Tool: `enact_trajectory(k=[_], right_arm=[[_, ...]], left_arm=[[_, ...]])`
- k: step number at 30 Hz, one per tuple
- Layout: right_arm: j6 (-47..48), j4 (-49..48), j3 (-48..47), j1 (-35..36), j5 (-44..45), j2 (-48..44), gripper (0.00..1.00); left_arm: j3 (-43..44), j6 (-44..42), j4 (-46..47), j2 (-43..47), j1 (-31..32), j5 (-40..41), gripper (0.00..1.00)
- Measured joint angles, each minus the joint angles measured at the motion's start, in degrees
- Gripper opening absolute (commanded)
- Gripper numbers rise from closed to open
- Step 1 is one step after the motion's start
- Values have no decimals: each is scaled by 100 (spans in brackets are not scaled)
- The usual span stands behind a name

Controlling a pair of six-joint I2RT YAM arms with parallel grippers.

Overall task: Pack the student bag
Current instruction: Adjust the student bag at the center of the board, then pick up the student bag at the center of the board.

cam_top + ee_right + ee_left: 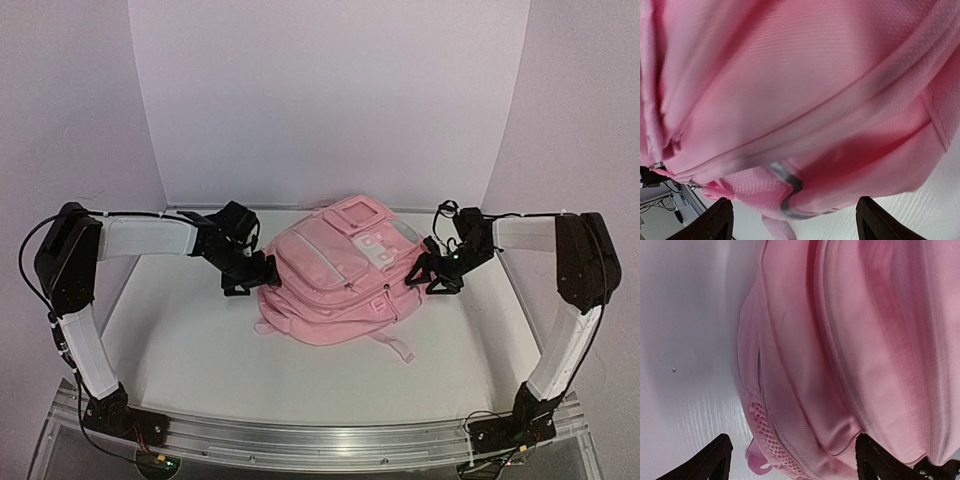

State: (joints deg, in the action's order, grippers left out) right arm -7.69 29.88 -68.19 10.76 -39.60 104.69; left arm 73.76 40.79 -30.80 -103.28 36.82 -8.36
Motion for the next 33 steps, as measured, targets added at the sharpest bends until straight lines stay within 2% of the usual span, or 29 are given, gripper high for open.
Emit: enact_trajectory(k=[4,9,10,15,19,23,29,33], right_arm=[[102,216,-580,-87,-4,577,81],[245,106,-986,-174,42,784,81],[276,72,-1003,-190,66,784,81],[418,-5,-1016,-226,141,784,81],[625,114,-1107,-298,147,757,82],[1048,416,-1404,-340,137,349,85],[2049,687,-2078,-296,-154,-1366,89],[3050,854,-2166,337,-107,-2545,89]], left_arm=[[-866,228,773,2,31,-557,66],[-1100,397,1417,2,307,-857,49],[-1100,448,1489,-4,370,-879,43],[-1084,959,2054,-266,598,-1130,2],[-802,1249,2025,-370,751,-1106,0],[110,1285,1417,-372,972,-1034,0],[1964,1302,980,-554,1141,-939,0],[2802,1366,810,-829,1129,-954,0]])
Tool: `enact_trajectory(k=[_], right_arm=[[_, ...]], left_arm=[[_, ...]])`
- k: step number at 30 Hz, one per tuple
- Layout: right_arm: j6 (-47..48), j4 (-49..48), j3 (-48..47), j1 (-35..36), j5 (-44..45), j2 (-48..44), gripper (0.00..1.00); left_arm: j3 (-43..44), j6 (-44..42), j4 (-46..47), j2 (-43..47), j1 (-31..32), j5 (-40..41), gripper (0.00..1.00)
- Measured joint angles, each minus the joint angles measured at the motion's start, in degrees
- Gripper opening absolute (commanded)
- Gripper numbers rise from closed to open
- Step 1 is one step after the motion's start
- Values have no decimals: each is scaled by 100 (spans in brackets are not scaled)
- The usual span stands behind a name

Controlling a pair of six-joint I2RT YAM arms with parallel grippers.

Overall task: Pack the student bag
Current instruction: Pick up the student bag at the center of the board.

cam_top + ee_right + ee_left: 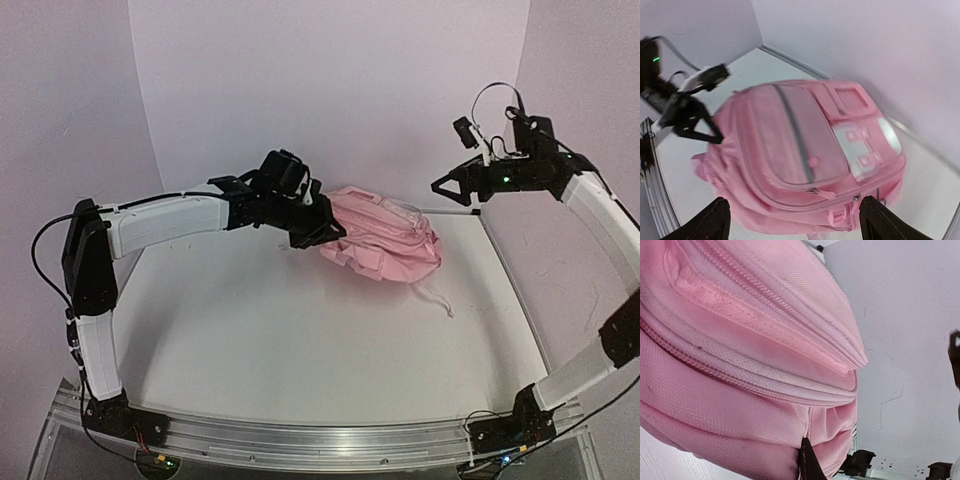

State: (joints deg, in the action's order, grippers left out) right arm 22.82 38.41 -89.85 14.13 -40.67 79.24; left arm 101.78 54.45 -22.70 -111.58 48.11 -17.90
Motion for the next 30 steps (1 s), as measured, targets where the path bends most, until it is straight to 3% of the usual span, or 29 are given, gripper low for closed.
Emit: enact_trajectory(k=[4,8,13,20,30], right_arm=[[794,142,331,1008,153,-494,83],[1282,199,521,1429,546,-243,66],[1509,83,719,1920,936,-52,54],[1503,-500,997,2657,1363,-19,49],[1448,-1284,1435,2806,2332,240,50]], left_arm=[[595,113,-166,-330,13,-89,0],[850,189,-195,-490,45,-103,0],[991,279,-210,-558,53,-95,0],[1033,308,-238,-574,53,-91,0],[1033,306,-238,-574,57,-83,0]])
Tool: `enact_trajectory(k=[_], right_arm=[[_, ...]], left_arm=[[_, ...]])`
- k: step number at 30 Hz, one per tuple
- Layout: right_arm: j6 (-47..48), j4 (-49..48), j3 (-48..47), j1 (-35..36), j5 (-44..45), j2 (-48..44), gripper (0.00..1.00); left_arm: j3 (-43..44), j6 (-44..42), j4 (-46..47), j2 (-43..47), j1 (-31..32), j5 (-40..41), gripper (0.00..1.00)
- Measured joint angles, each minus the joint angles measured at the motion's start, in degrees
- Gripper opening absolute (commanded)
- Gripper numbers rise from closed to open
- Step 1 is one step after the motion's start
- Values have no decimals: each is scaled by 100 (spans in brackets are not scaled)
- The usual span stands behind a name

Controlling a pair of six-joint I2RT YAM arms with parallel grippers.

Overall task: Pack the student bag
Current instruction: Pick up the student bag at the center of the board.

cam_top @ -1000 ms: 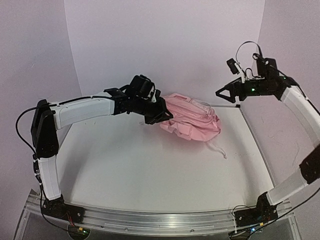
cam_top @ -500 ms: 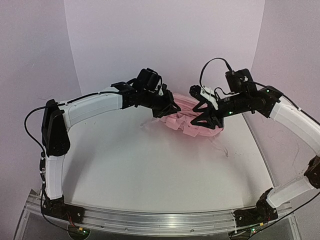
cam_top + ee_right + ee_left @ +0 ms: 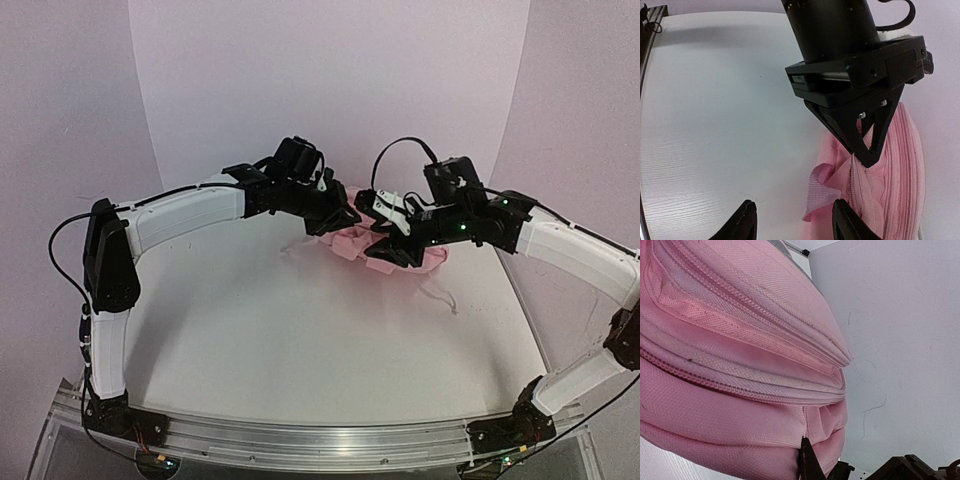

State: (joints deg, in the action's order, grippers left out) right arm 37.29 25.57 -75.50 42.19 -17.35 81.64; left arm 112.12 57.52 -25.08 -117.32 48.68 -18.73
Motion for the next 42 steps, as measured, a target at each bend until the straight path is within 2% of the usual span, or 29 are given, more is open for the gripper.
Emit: enact_trajectory(k=[10,14,18,22,23,24,27,28,30,31,37,38,39,42], right_arm=[[27,-524,251,96,449,296,46],[24,-693,262,172,659,411,40],[-7,-840,262,211,894,493,47],[-22,-953,262,268,1102,559,47],[-14,-981,262,279,1160,573,44],[-1,-1001,262,288,1218,581,37],[24,-1083,262,300,1405,597,6],[52,-1113,260,298,1461,599,1],[48,-1142,257,285,1574,602,0],[33,-1130,244,275,1599,602,0],[-106,-343,-433,213,1636,602,0],[-142,-164,-593,188,1629,604,0],[-175,-3,-754,157,1614,604,0],[-242,373,-1437,119,1638,604,0]], left_arm=[[0,0,0,0,16,30,0],[0,0,2,0,29,49,0],[0,0,11,0,40,88,0],[0,0,99,0,40,128,0],[0,0,112,0,40,139,0],[0,0,125,0,40,148,0],[0,-2,154,0,42,162,0],[-3,-2,158,0,45,167,0],[-15,-2,163,0,55,182,1],[-29,-2,172,0,63,194,9],[-341,-263,477,278,113,365,85],[-425,-359,590,421,115,444,95],[-515,-454,685,601,117,554,99],[-922,-636,815,1287,-12,933,100]])
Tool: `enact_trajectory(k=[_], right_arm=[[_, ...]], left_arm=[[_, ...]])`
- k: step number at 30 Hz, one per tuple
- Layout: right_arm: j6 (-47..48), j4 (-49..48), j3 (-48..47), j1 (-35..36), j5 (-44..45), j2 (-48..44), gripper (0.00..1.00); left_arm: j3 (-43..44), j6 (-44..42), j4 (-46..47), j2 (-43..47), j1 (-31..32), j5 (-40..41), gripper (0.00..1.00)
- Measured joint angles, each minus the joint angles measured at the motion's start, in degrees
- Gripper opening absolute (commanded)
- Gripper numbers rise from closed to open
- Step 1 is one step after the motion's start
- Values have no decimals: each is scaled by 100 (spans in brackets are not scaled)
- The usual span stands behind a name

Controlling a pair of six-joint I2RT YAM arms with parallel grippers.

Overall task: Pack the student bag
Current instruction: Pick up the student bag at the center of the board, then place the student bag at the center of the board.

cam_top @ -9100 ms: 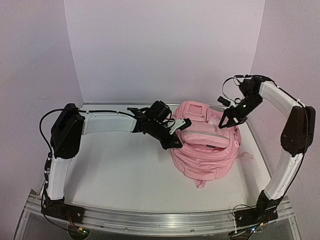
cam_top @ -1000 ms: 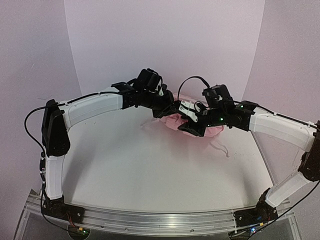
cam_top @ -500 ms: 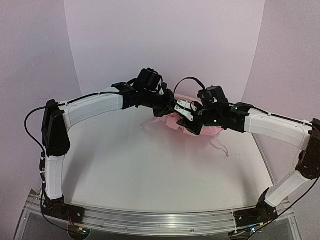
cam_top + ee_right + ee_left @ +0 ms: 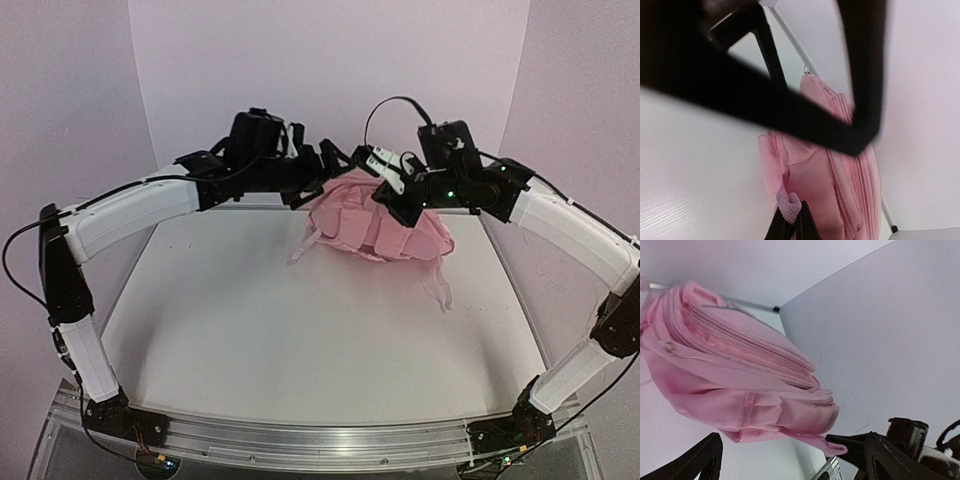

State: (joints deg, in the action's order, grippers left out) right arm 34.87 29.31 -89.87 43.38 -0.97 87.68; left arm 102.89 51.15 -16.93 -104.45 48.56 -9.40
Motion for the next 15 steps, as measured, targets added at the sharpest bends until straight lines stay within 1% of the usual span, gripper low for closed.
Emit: enact_trajectory(k=[4,8,11,15], right_arm=[[-38,382,-1030,-66,119,54,0],[-57,620,-2044,-71,166,183,0],[-56,739,-2600,-72,216,309,0],[-33,845,-3032,-46,189,521,0]], left_arm=[[-350,-178,121,972,-280,416,100],[-744,-274,209,1743,-443,920,100],[-1149,-295,258,2088,-442,1196,100],[-1655,-266,238,2223,-442,1442,100]])
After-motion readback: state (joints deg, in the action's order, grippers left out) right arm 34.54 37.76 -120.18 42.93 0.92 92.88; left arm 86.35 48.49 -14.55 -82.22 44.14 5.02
